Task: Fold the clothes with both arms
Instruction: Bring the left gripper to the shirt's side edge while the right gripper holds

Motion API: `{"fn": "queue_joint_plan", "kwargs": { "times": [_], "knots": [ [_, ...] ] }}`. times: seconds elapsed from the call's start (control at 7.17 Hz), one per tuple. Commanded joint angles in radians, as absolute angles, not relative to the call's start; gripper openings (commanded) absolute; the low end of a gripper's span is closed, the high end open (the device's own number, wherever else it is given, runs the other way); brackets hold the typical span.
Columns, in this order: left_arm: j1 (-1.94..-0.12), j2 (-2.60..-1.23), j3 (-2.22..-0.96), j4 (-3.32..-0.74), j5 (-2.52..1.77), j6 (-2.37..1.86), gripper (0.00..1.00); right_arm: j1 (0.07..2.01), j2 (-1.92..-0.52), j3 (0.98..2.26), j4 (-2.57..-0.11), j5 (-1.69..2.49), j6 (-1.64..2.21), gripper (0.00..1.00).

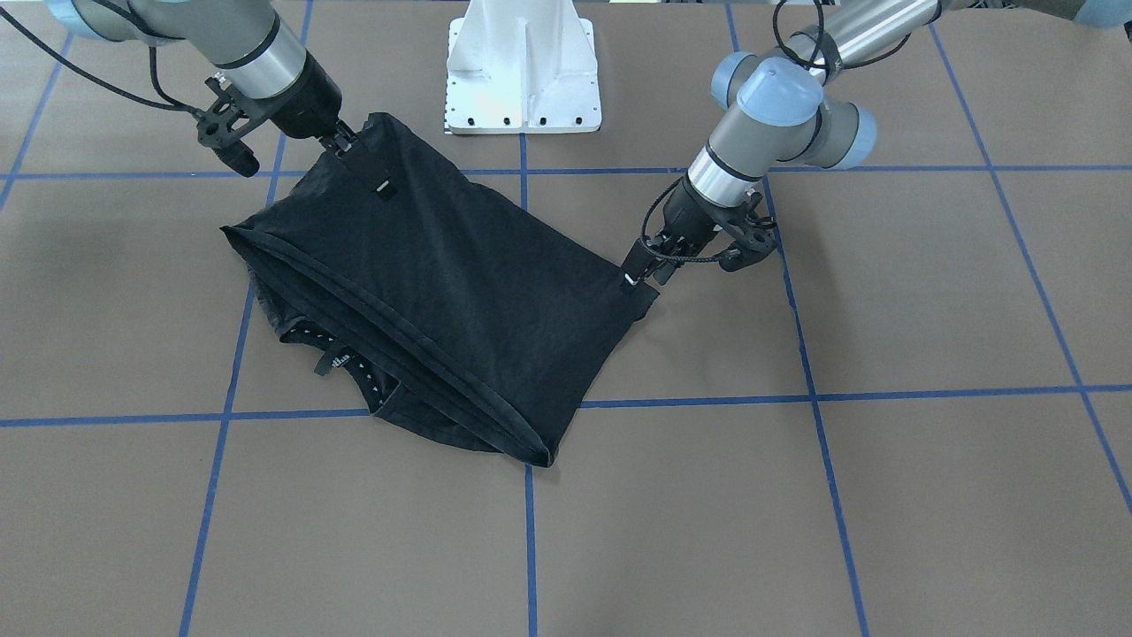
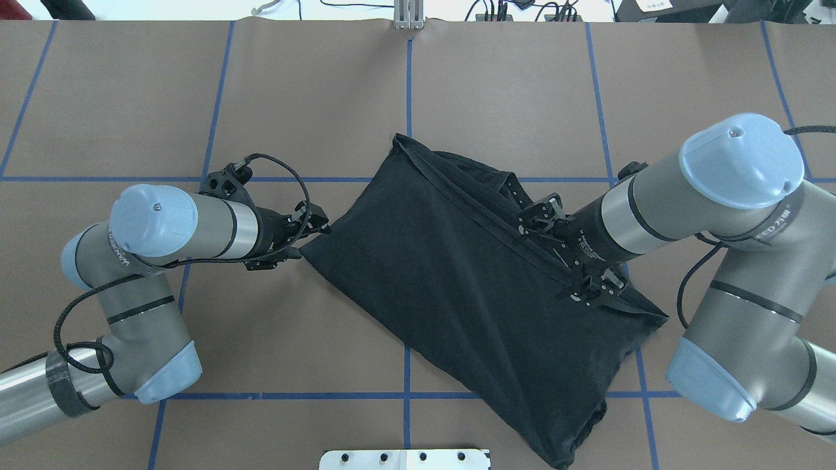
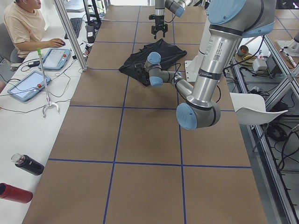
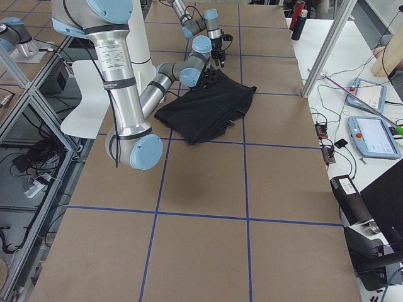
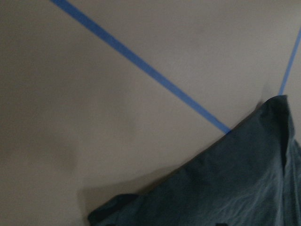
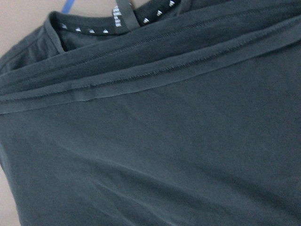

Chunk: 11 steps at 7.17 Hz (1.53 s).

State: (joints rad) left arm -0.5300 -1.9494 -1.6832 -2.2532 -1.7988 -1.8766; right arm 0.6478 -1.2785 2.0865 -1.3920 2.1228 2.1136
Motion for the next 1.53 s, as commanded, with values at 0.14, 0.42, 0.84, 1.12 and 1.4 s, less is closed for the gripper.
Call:
{"fn": "queue_joint_plan", "kwargs": {
  "times": [0.14,0.42,0.84,1.12,1.4],
  "knots": [
    [-0.499,-1.951,-1.672,-2.232,-1.782,-1.879,0.66,0.666,-1.266,2.059,-1.391,2.105,2.069,1.0],
    [-0.5,-1.951,-1.663,-2.233,-1.782,-1.876,0.56,0.666,-1.267,2.057,-1.393,2.103,2.069,1.0],
    [-0.509,-1.95,-1.641,-2.233,-1.74,-1.861,0.0,0.666,-1.267,2.049,-1.391,2.088,2.069,1.0],
    [-0.607,-1.959,-1.623,-2.237,-1.744,-1.715,0.0,0.667,-1.266,2.048,-1.391,2.068,2.069,1.0],
    [-0.708,-2.134,-1.446,-2.244,-1.747,-1.631,0.0,0.667,-1.262,2.052,-1.39,2.068,2.069,1.0]
  ]
}}
